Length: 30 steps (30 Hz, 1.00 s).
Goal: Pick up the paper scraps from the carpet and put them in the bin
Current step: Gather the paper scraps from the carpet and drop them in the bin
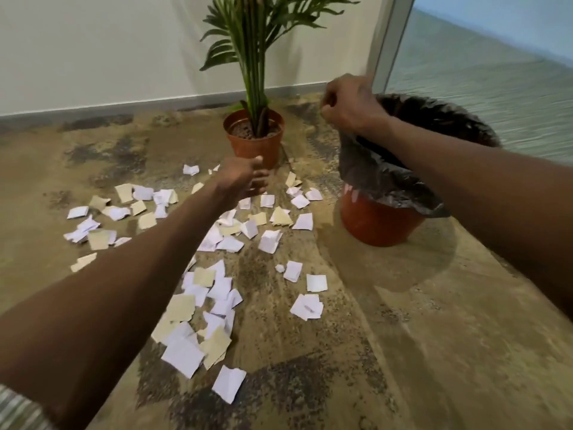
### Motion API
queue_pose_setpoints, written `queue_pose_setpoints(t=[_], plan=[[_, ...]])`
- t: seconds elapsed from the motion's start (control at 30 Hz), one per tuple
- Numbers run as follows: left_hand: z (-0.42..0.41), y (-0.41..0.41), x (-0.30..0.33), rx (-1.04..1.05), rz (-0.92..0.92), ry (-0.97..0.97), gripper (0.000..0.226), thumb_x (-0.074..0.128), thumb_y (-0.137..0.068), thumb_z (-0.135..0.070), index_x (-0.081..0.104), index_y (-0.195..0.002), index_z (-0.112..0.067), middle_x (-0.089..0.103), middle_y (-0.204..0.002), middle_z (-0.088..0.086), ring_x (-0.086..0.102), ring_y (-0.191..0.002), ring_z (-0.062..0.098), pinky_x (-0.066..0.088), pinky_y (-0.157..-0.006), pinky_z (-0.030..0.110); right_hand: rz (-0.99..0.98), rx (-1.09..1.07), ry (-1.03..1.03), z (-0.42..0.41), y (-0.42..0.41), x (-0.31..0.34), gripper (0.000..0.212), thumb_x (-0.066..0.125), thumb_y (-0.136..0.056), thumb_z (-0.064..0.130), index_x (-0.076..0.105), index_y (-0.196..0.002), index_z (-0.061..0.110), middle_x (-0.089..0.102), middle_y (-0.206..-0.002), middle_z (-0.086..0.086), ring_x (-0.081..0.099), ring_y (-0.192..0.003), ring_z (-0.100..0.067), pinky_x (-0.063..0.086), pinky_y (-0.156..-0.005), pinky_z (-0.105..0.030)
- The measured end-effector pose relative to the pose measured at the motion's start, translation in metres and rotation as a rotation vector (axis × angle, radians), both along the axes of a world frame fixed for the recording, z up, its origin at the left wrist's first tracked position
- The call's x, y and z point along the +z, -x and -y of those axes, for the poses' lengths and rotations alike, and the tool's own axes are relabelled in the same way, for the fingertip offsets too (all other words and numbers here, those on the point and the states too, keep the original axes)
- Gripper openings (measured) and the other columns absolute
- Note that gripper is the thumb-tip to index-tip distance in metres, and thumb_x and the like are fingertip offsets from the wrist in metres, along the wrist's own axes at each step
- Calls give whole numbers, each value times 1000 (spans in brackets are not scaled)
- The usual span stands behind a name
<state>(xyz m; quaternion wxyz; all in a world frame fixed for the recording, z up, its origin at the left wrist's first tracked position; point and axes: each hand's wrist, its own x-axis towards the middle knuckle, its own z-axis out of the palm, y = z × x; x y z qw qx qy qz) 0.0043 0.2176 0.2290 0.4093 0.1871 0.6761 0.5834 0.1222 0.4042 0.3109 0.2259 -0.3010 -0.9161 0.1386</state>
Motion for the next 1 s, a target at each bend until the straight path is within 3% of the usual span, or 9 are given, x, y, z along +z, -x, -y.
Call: queue_pose_setpoints(t=[0.1, 0.2, 0.37, 0.47, 0.6, 0.73, 0.87, 0.93, 1.0], plan=[[50, 33, -36, 4, -187, 209, 12, 53, -98, -23, 63, -96, -15, 65, -103, 14, 61, -82, 23, 50, -68, 31, 195, 204, 43, 28, 31, -34, 9, 63, -84, 9, 70, -88, 12, 66, -86, -3, 65, -87, -21, 50, -65, -29], [96, 56, -75, -55, -430, 478, 22, 67, -91, -26, 67, -109, -14, 67, -97, 14, 60, -78, 25, 50, -67, 33, 431, 341, 48, 47, 54, -78, 14, 69, -84, 10, 69, -96, 15, 67, -98, -4, 59, -84, -15, 39, -60, -21], [155, 68, -130, -243, -676, 865, 85, 82, -71, -45, 41, -143, -24, 53, -137, 18, 55, -116, 33, 46, -91, 37, 759, 492, 114, 77, 81, -151, 59, 79, -80, 28, 56, -132, 13, 59, -129, -12, 58, -111, -28, 51, -88, -34], [181, 57, -157, -415, -663, 1021, 131, 85, -48, -66, 15, -154, -33, 31, -154, 17, 27, -141, 37, 30, -111, 46, 930, 628, 209, 105, 90, -191, 95, 84, -73, 39, 31, -149, 17, 42, -148, -13, 47, -129, -32, 45, -102, -39], [203, 35, -184, -528, -542, 1075, 160, 85, -31, -74, -9, -153, -33, 6, -164, 11, 7, -148, 40, 17, -118, 55, 1034, 845, 194, 151, 100, -223, 127, 87, -66, 46, 1, -157, 22, 8, -164, -10, 15, -150, -31, 22, -119, -47], [218, 10, -200, -481, -658, 1129, 162, 86, -33, -71, -21, -149, -36, -18, -157, 24, -3, -143, 54, 23, -110, 64, 1053, 1010, 124, 190, 104, -243, 143, 94, -57, 40, -8, -156, 29, -5, -165, -9, 4, -151, -31, 19, -120, -50], [225, -4, -201, -400, -825, 1085, 145, 91, -44, -58, 3, -154, -22, 14, -148, 29, 23, -132, 54, 39, -102, 58, 1117, 1026, -72, 209, 101, -262, 143, 94, -55, 40, -11, -152, 46, -28, -161, -6, -6, -149, -44, 26, -113, -61], [224, -8, -201, -345, -833, 1058, 128, 93, -50, -46, 19, -151, -19, 28, -137, 28, 35, -122, 52, 45, -94, 53, 1101, 1038, -162, 214, 101, -267, 135, 92, -58, 40, -4, -153, 48, -22, -163, -4, -3, -148, -47, 31, -109, -65], [223, -12, -199, -240, -841, 973, 92, 87, -69, -28, 35, -144, -17, 38, -124, 25, 53, -101, 41, 52, -81, 42, 1042, 1040, -194, 214, 101, -268, 121, 90, -62, 38, 11, -154, 45, -8, -165, -4, 7, -146, -44, 38, -105, -60]])
